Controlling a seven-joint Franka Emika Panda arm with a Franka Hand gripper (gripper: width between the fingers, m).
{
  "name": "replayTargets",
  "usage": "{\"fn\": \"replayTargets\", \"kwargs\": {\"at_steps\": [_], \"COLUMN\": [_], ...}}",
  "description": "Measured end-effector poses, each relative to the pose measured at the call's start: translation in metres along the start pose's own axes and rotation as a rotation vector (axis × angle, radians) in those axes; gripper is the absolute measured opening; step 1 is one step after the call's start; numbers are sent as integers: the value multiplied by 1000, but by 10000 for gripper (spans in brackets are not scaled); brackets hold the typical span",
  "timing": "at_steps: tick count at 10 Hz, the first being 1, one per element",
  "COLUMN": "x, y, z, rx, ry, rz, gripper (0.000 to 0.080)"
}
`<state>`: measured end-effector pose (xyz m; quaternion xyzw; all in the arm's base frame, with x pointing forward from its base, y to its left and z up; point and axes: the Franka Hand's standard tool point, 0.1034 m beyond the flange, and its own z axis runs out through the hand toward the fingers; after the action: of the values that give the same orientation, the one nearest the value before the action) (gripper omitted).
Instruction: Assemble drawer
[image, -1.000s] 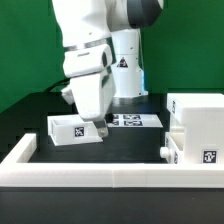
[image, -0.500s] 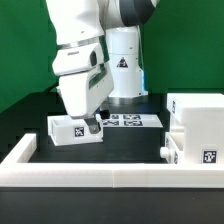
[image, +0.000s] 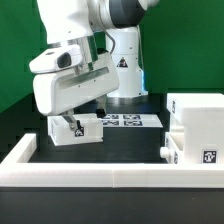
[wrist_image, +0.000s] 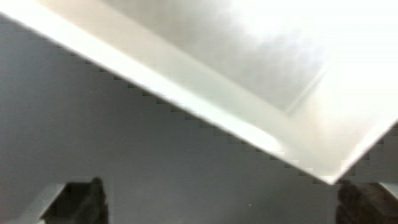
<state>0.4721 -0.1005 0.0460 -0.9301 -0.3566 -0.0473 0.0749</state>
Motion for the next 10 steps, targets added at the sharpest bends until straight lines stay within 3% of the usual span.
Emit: {"fn": "replayTargets", "kwargs": {"at_steps": [3, 7, 9, 10], "x": [-10, -10, -17, -21], "y": [-10, -12, -17, -22], "z": [-7, -5, 1, 3], "rx": [-22, -20, -58, -57], "ry": [-4, -3, 10, 5], "rz": [217, 369, 359, 359], "gripper": [649, 649, 649, 649]}}
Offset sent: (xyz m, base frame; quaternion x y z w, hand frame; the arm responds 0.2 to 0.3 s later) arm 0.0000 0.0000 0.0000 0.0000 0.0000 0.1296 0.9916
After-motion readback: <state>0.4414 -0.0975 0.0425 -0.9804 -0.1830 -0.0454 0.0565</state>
